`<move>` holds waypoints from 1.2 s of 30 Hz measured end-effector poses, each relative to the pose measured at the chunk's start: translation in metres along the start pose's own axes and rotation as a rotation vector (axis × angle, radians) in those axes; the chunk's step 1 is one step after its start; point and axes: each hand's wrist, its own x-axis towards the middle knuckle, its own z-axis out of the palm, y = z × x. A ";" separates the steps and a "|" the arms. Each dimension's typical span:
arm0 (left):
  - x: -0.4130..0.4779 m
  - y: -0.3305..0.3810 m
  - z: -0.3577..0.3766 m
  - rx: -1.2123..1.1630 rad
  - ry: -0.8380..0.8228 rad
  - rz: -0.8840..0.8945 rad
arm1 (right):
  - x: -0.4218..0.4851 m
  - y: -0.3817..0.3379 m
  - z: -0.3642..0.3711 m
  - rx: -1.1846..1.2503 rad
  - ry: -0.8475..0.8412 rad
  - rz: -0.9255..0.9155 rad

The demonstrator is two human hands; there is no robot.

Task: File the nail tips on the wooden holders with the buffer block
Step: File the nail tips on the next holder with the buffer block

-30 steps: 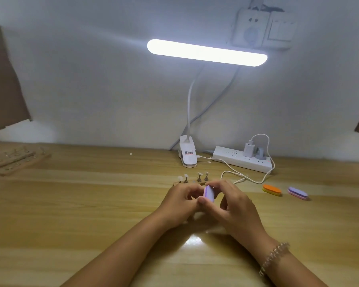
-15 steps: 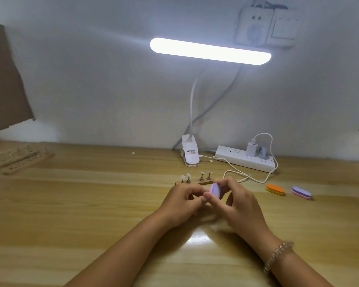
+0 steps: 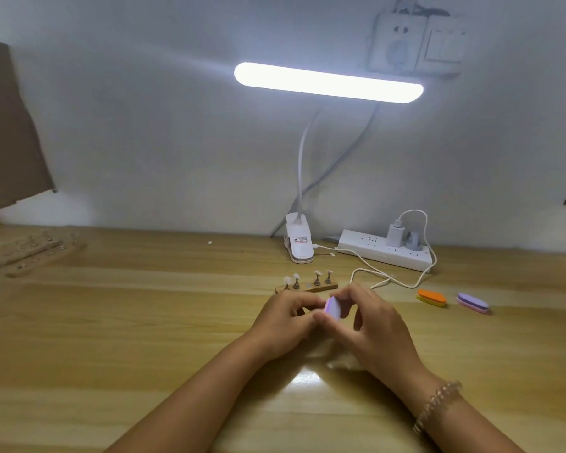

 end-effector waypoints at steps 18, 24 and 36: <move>0.001 -0.002 0.001 0.065 0.228 -0.026 | -0.002 -0.002 0.000 -0.071 -0.138 0.015; -0.001 -0.001 0.002 0.127 0.105 -0.031 | 0.001 0.001 -0.001 -0.063 -0.033 0.100; 0.001 -0.006 -0.001 0.012 0.151 -0.021 | -0.003 -0.011 -0.003 -0.054 -0.024 0.024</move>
